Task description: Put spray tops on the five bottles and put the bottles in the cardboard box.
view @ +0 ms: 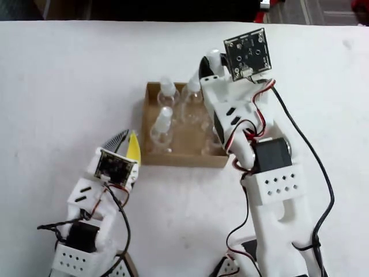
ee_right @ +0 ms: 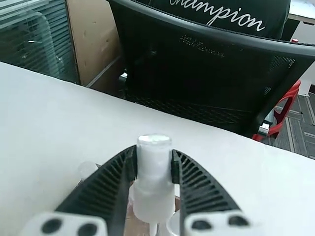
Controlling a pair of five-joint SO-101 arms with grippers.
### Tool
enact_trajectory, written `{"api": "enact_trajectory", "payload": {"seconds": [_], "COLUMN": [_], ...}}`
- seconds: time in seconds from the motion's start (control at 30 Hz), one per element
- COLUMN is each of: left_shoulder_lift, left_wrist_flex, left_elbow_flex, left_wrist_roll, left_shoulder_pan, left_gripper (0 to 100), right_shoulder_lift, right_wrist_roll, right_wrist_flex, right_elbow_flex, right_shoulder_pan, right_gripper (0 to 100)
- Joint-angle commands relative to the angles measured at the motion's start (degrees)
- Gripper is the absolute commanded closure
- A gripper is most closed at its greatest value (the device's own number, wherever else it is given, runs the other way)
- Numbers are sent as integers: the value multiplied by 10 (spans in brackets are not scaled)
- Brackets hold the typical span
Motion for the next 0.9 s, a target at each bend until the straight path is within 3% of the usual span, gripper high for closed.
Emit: {"api": "enact_trajectory", "payload": {"seconds": [0.0, 0.23, 0.67, 0.87], "left_shoulder_lift": [-10, -10, -10, -10], "left_wrist_flex": [-3, -2, -3, -2], "left_elbow_flex": [-2, -2, -2, -2], "left_wrist_roll": [-7, -7, -7, -7], "left_shoulder_pan": [5, 3, 6, 4], "left_gripper": [965, 965, 965, 965], "right_shoulder_lift": [-3, -15, -212, -310], "right_wrist_roll": [-5, -5, -5, -5], "right_wrist_flex": [-24, -183, -214, -353], "right_elbow_flex": [31, 173, 371, 529], "right_shoulder_pan": [-6, -5, 0, 9], "right_gripper": [983, 983, 983, 983]}}
